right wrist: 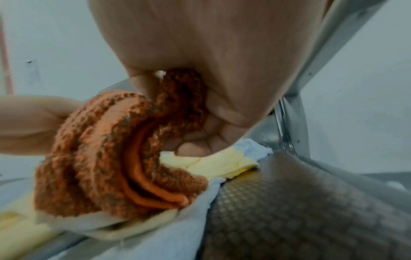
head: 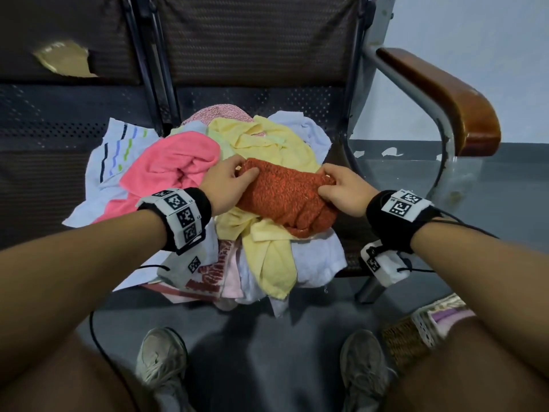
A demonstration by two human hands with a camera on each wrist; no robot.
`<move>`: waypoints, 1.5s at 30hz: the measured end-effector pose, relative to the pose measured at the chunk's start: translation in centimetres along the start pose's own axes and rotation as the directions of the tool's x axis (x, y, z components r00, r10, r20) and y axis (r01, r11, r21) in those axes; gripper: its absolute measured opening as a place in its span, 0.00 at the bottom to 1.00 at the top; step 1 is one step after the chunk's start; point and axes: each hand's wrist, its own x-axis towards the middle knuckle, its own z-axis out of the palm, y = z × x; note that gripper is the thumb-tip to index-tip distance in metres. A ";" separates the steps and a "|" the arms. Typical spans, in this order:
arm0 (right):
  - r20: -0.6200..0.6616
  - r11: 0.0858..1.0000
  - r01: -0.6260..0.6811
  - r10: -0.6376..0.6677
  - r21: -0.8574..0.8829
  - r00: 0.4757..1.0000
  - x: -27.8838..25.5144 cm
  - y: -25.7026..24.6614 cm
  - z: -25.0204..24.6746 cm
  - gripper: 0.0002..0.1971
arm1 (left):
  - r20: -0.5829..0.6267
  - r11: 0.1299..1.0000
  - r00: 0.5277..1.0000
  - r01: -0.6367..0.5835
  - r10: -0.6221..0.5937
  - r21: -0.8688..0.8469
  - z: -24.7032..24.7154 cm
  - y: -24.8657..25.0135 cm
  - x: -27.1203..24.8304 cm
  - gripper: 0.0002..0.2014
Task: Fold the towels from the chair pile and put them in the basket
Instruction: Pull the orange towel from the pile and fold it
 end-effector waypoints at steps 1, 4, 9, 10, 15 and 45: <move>0.006 0.996 -0.050 0.050 0.076 0.999 0.0 0.2 0.3 0.04 | -0.034 0.998 0.999 0.019 -0.018 0.054 0.4 -0.1 0.2 0.18; 0.034 0.972 -0.162 0.159 0.167 0.987 0.5 1.1 1.2 0.06 | -0.153 0.987 0.982 0.125 -0.108 0.103 1.2 -0.6 1.0 0.22; 0.087 0.973 -0.226 0.223 0.035 0.971 1.2 2.6 2.1 0.06 | -0.163 0.949 0.952 -0.217 0.257 0.228 0.9 -0.1 1.0 0.20; 0.072 0.974 -0.219 0.222 -0.058 0.972 1.4 2.7 2.1 0.07 | -0.032 0.902 0.933 -0.338 0.359 0.269 0.9 0.1 0.8 0.24; -0.178 0.953 -0.015 -0.040 -0.302 0.983 1.3 1.1 1.5 0.19 | 0.346 0.841 0.907 -0.371 0.238 0.394 1.8 -0.4 0.0 0.41; -0.162 0.967 -0.134 0.171 0.218 0.972 -19.7 4.1 -10.6 0.20 | 0.213 0.747 0.952 -0.022 0.218 -0.664 12.6 20.5 -4.2 0.31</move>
